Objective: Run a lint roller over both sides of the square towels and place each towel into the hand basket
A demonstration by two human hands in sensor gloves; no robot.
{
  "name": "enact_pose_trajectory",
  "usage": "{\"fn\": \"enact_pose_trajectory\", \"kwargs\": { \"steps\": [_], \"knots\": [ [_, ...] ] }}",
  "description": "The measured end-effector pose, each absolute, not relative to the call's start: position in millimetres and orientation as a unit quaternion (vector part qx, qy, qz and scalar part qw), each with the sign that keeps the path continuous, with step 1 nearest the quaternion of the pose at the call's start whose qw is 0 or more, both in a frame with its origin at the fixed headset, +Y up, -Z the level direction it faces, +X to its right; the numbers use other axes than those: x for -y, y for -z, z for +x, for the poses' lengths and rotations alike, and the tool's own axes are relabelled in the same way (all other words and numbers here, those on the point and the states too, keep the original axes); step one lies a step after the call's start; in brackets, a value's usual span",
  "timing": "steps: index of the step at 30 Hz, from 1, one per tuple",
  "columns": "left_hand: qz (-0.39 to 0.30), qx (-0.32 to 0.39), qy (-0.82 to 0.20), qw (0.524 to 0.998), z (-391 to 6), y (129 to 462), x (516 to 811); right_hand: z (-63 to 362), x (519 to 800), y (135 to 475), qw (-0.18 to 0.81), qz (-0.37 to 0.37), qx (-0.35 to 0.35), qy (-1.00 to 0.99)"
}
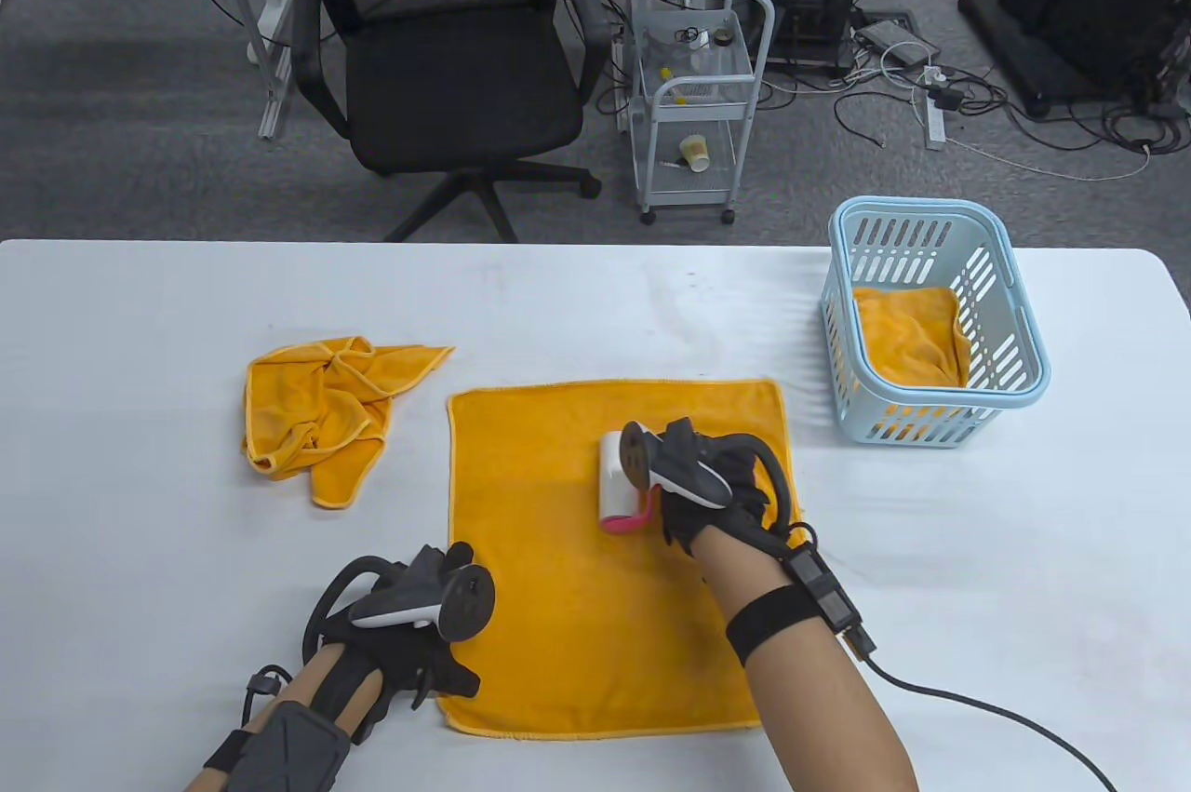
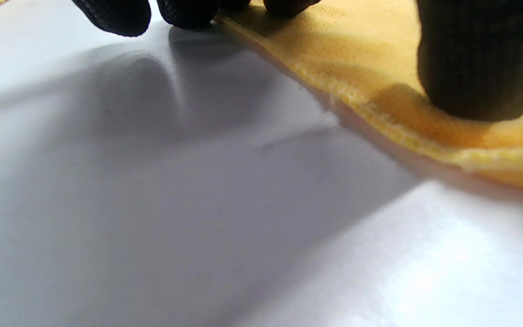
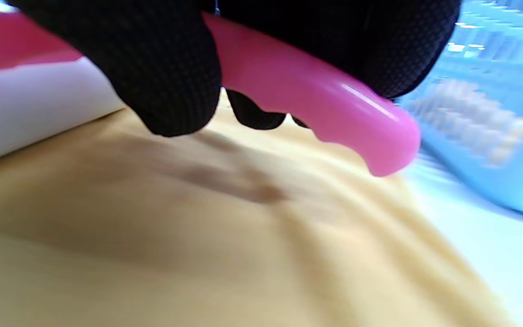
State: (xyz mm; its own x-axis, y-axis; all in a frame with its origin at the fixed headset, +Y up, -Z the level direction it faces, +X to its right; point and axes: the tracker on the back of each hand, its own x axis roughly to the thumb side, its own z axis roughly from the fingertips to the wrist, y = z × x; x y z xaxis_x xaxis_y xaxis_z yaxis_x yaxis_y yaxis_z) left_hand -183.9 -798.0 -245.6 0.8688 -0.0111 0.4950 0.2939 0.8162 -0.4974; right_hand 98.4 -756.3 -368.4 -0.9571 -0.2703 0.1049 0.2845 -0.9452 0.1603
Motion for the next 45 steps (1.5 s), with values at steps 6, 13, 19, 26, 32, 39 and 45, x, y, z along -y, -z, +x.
{"fn": "enact_pose_trajectory", "kwargs": {
  "steps": [6,13,19,26,32,39,45],
  "knots": [
    [-0.292,0.242,0.083,0.922,-183.9,245.6,798.0,175.3,756.1,361.1,0.096,0.037,0.122,0.987],
    [-0.292,0.242,0.083,0.922,-183.9,245.6,798.0,163.2,747.8,346.0,0.038,-0.011,0.100,0.994],
    [-0.292,0.242,0.083,0.922,-183.9,245.6,798.0,91.0,753.2,325.7,0.008,-0.110,0.105,0.988],
    [-0.291,0.243,0.086,0.922,-183.2,245.9,798.0,84.2,766.2,316.0,0.051,-0.124,0.084,0.987],
    [-0.290,0.243,0.086,0.922,-183.1,246.0,798.1,162.7,758.1,317.8,0.079,-0.041,0.106,0.990],
    [-0.290,0.242,0.086,0.922,-183.1,245.9,798.1,201.0,751.1,315.0,0.058,0.005,0.114,0.992],
    [-0.291,0.241,0.084,0.922,-183.4,246.2,798.0,124.0,744.3,293.0,0.026,-0.122,0.092,0.988]
  ]
}}
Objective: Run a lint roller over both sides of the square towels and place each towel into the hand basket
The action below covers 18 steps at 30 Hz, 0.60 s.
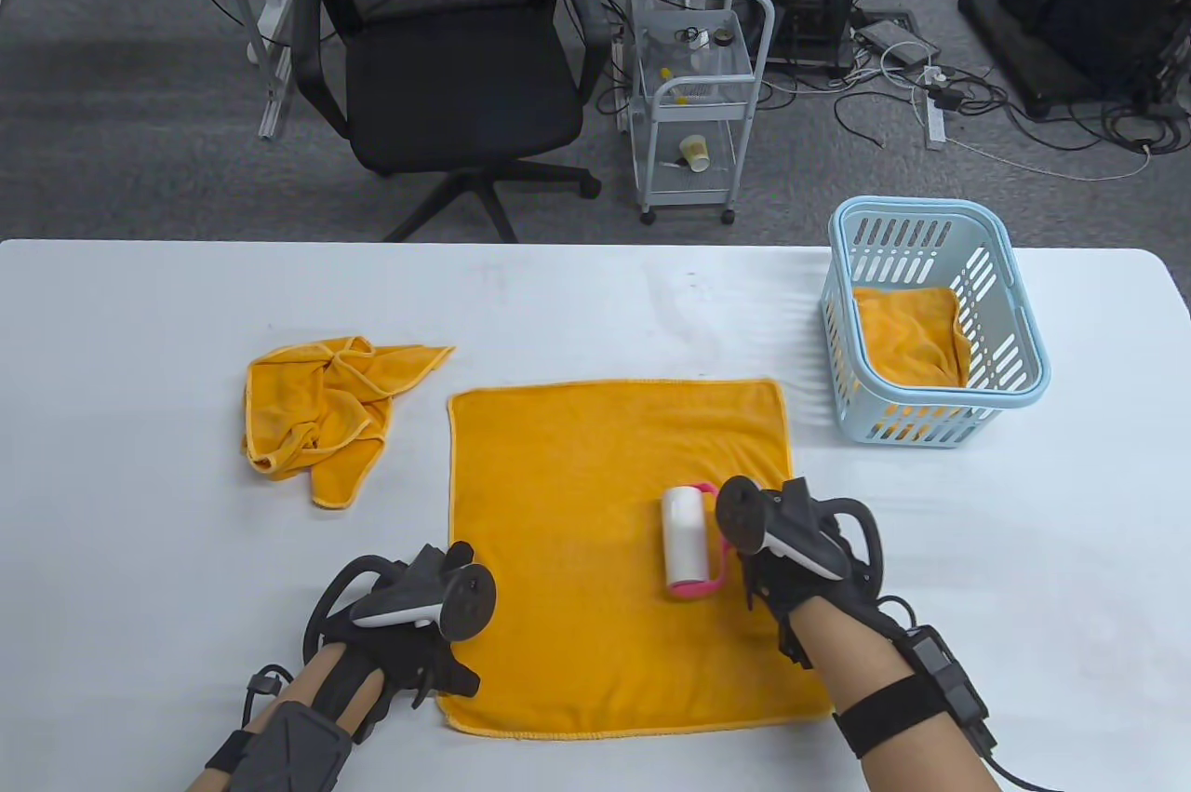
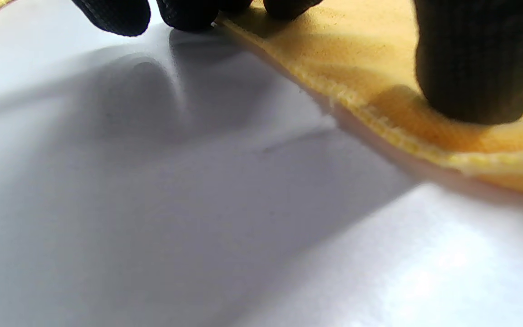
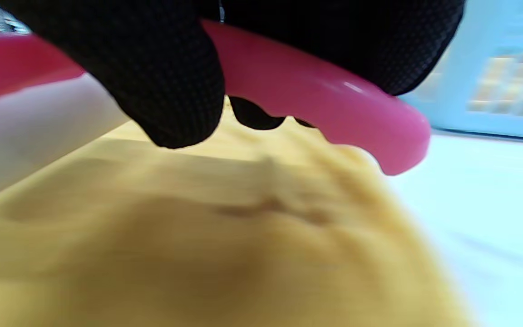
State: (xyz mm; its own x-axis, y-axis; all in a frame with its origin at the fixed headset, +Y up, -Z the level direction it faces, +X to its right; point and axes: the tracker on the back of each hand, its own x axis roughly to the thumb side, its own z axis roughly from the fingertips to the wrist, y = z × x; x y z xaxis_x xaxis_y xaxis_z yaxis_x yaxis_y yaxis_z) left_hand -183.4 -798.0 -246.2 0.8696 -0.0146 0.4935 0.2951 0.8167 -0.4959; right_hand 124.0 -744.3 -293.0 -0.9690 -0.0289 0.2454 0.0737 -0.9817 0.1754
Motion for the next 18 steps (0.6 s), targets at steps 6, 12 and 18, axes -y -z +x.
{"fn": "enact_pose_trajectory", "kwargs": {
  "steps": [6,12,18],
  "knots": [
    [-0.291,0.240,0.082,0.923,-183.5,246.4,798.3,57.3,749.6,263.0,0.058,-0.228,0.087,0.968],
    [-0.291,0.239,0.083,0.923,-183.4,246.6,798.3,85.7,753.5,268.8,0.091,-0.198,0.097,0.971],
    [-0.290,0.239,0.083,0.923,-183.4,246.9,798.3,172.9,755.2,282.9,0.087,-0.095,0.117,0.985]
  ]
}}
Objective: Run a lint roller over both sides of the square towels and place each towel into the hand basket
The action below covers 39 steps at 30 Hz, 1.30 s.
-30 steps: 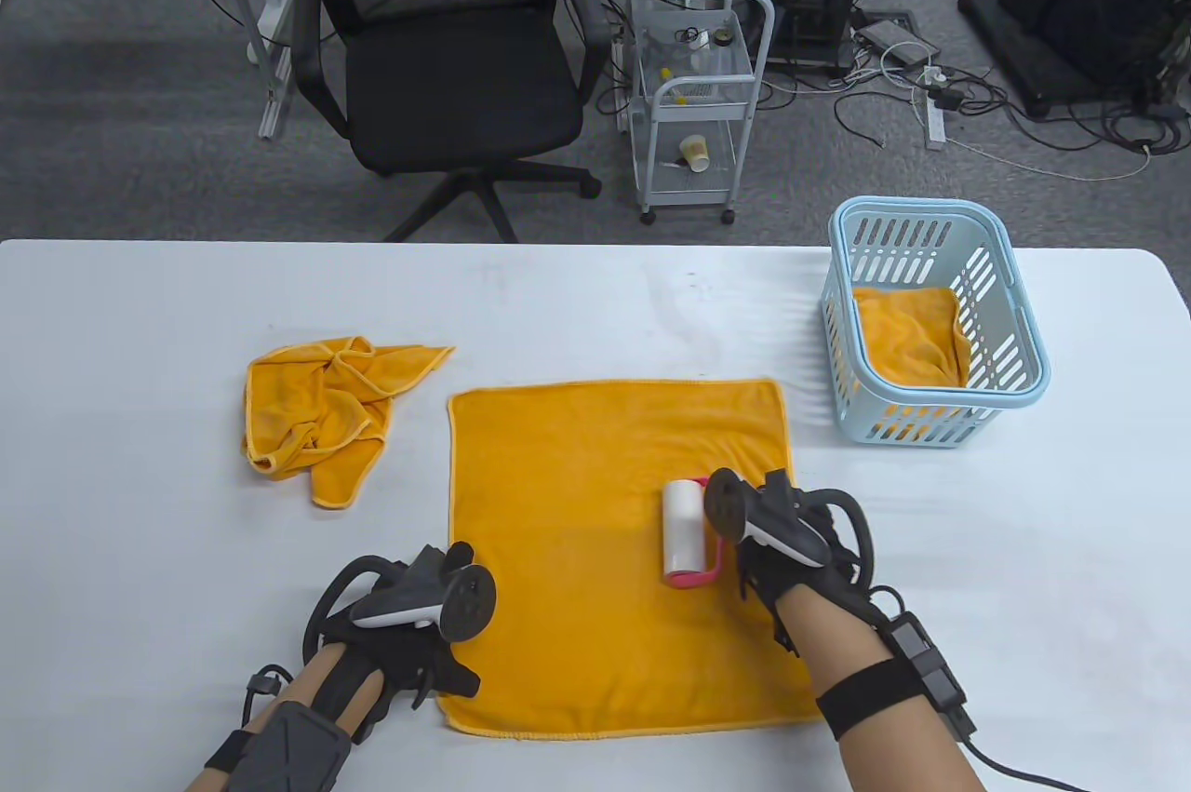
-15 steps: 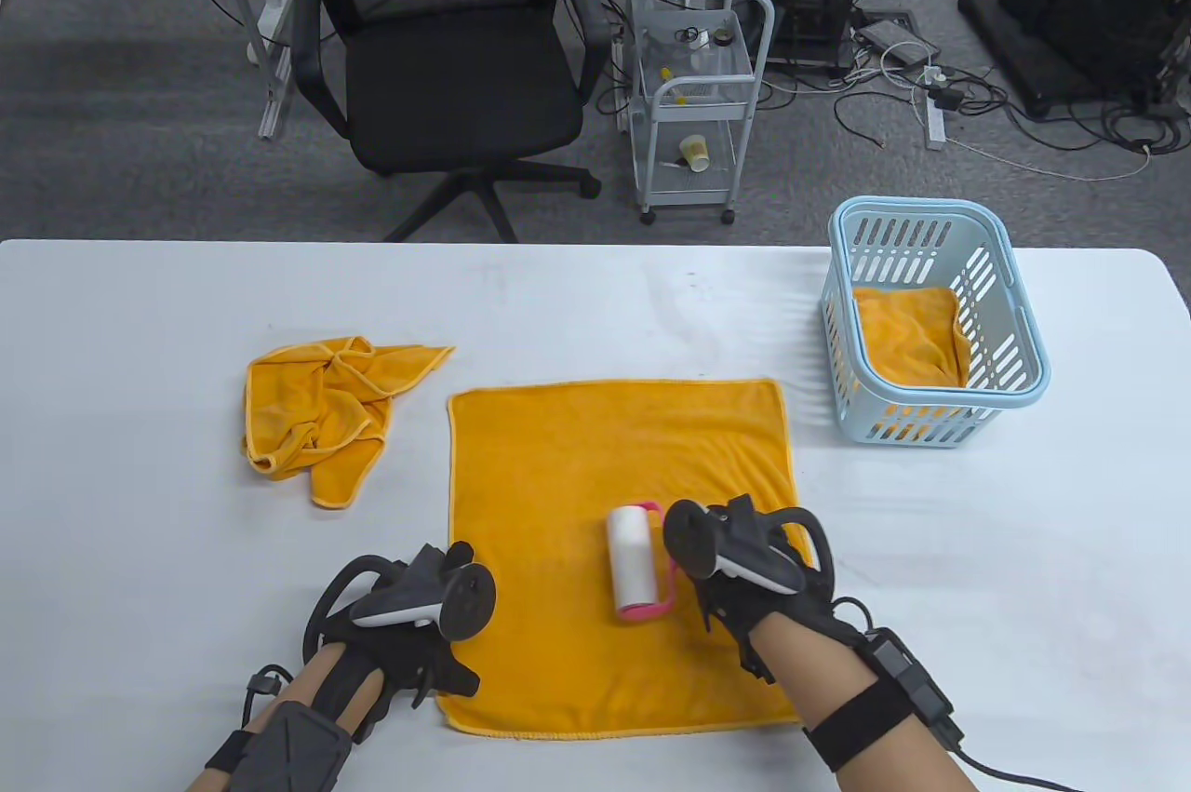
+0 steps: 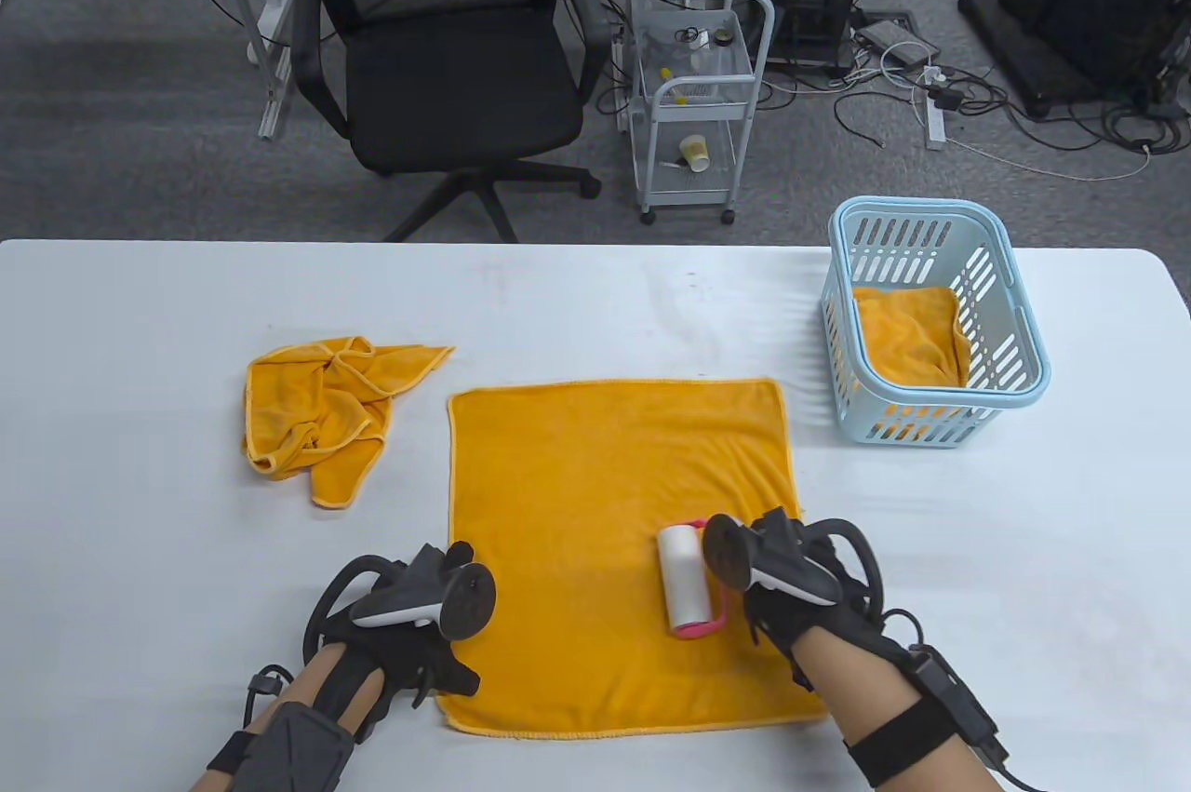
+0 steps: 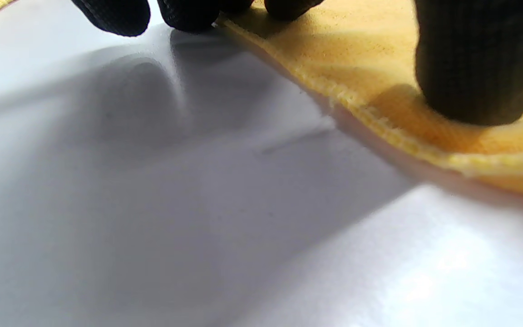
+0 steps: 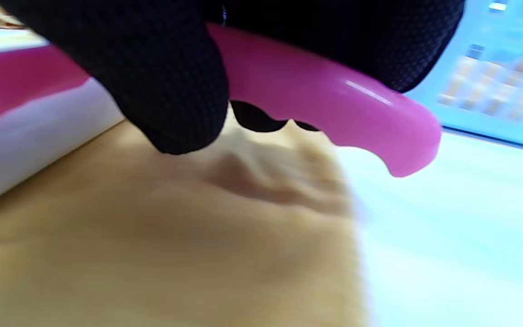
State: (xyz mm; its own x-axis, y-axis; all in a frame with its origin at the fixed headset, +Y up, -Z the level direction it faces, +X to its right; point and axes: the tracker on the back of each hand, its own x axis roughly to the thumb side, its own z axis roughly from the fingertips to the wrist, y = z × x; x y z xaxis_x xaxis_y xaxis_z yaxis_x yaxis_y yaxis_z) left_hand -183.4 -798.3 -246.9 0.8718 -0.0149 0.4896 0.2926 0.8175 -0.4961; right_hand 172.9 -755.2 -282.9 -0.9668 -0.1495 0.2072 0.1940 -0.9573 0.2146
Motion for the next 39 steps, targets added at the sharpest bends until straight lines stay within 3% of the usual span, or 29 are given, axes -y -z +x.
{"fn": "enact_pose_trajectory", "kwargs": {
  "steps": [4,9,14,22,33,36,39],
  "knots": [
    [-0.289,0.239,0.081,0.923,-183.5,247.1,798.4,220.4,756.1,287.1,0.073,-0.032,0.125,0.989],
    [-0.286,0.237,0.081,0.925,-183.8,247.1,798.4,241.3,763.3,288.4,0.022,-0.008,0.146,0.989],
    [-0.288,0.235,0.074,0.925,-185.6,247.8,799.0,265.0,751.1,289.2,-0.060,0.033,0.093,0.993],
    [-0.286,0.232,0.074,0.927,-185.0,248.0,798.7,311.5,758.3,289.9,-0.044,0.167,0.054,0.983],
    [-0.286,0.233,0.075,0.927,-185.1,248.1,798.7,316.6,771.4,293.0,-0.012,0.199,0.071,0.977],
    [-0.286,0.233,0.074,0.927,-185.4,248.0,798.8,314.3,761.7,289.7,-0.013,0.194,0.088,0.977],
    [-0.286,0.233,0.075,0.927,-185.3,247.8,798.8,302.8,739.9,284.0,-0.001,0.177,0.044,0.983]
  ]
}}
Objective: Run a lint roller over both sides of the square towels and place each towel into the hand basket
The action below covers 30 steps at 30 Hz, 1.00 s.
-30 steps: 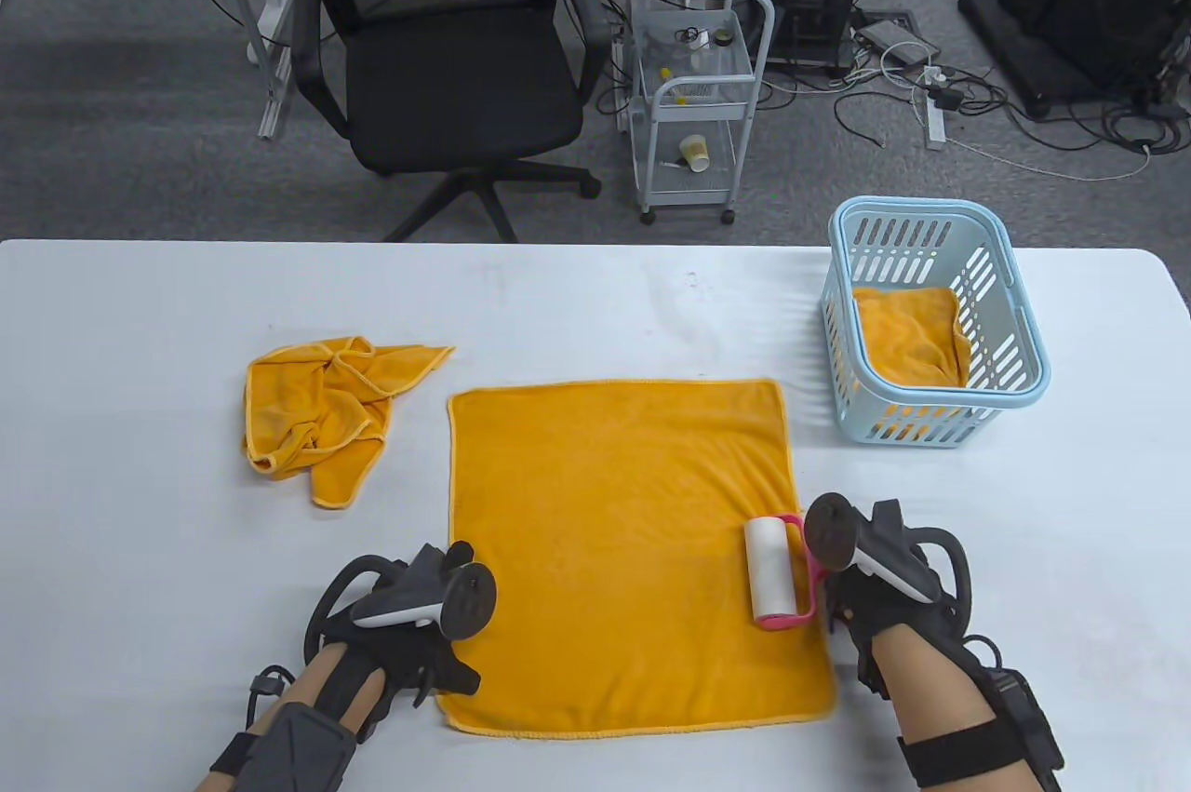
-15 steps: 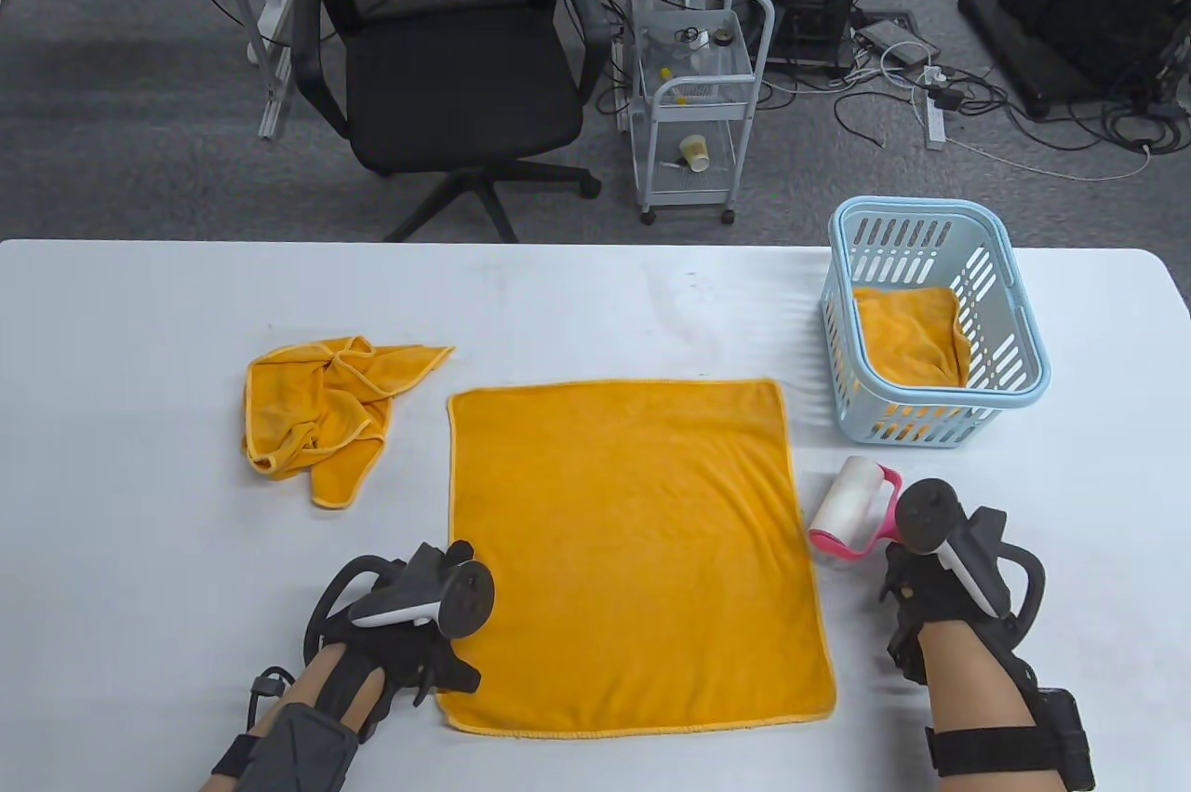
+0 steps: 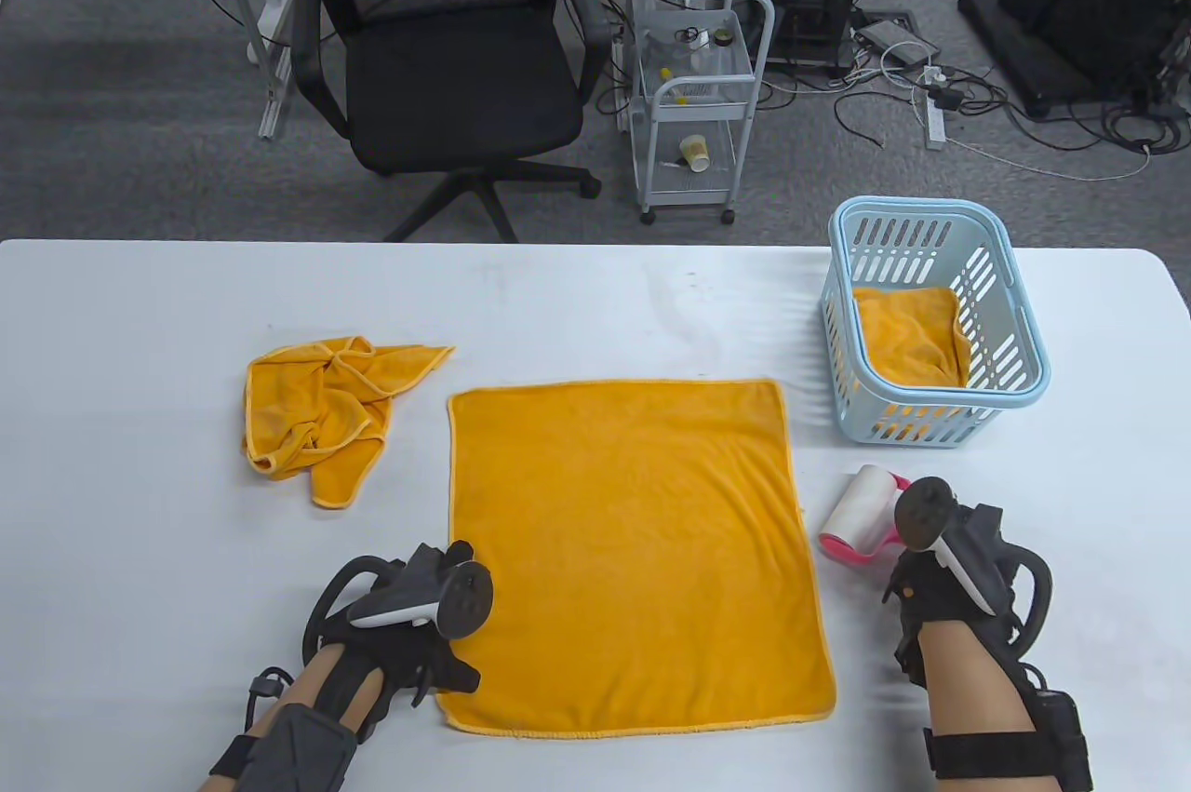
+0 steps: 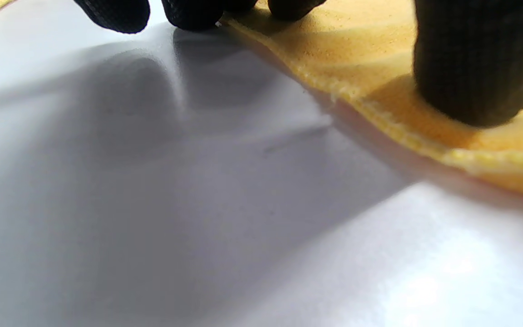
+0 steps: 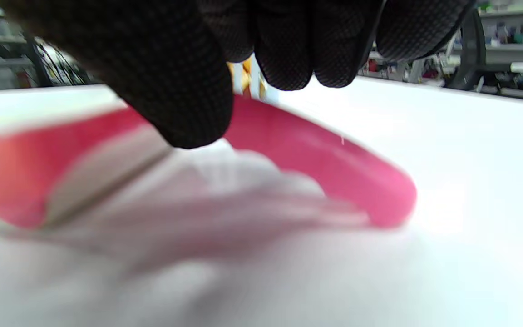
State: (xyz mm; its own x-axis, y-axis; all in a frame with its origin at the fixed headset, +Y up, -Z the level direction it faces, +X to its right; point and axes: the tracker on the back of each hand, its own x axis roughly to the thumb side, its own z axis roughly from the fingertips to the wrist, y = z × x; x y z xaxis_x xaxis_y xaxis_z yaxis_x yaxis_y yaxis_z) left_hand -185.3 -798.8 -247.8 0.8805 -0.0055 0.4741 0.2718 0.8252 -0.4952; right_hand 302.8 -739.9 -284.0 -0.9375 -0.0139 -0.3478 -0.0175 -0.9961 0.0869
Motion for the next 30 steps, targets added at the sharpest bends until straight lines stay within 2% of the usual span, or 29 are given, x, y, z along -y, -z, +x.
{"fn": "enact_pose_trajectory", "kwargs": {
  "steps": [5,7,13,16,22,25,29,30],
  "knots": [
    [-0.286,0.234,0.078,0.926,-184.6,248.2,798.5,254.0,699.2,284.7,-0.007,-0.076,0.017,-0.997],
    [-0.285,0.235,0.079,0.926,-185.0,248.1,798.6,223.4,685.2,289.1,0.002,-0.004,0.002,-1.000],
    [-0.287,0.237,0.074,0.925,-187.0,247.9,799.0,147.5,673.1,305.1,0.033,0.088,-0.042,-0.995],
    [-0.286,0.237,0.074,0.925,-186.8,247.8,799.0,116.7,684.0,314.0,0.035,0.116,-0.066,-0.990],
    [-0.285,0.238,0.071,0.926,-188.4,248.1,798.8,68.8,739.5,329.9,-0.002,0.164,-0.173,-0.971],
    [-0.287,0.238,0.062,0.926,-190.7,249.1,798.4,62.2,770.8,336.7,-0.030,0.177,-0.277,-0.944],
    [-0.287,0.240,0.049,0.926,-193.4,249.3,796.9,66.0,793.9,340.9,-0.042,0.170,-0.298,-0.938],
    [-0.287,0.240,0.045,0.926,-193.8,249.2,796.5,67.2,791.7,341.3,-0.029,0.174,-0.296,-0.939]
  ]
}}
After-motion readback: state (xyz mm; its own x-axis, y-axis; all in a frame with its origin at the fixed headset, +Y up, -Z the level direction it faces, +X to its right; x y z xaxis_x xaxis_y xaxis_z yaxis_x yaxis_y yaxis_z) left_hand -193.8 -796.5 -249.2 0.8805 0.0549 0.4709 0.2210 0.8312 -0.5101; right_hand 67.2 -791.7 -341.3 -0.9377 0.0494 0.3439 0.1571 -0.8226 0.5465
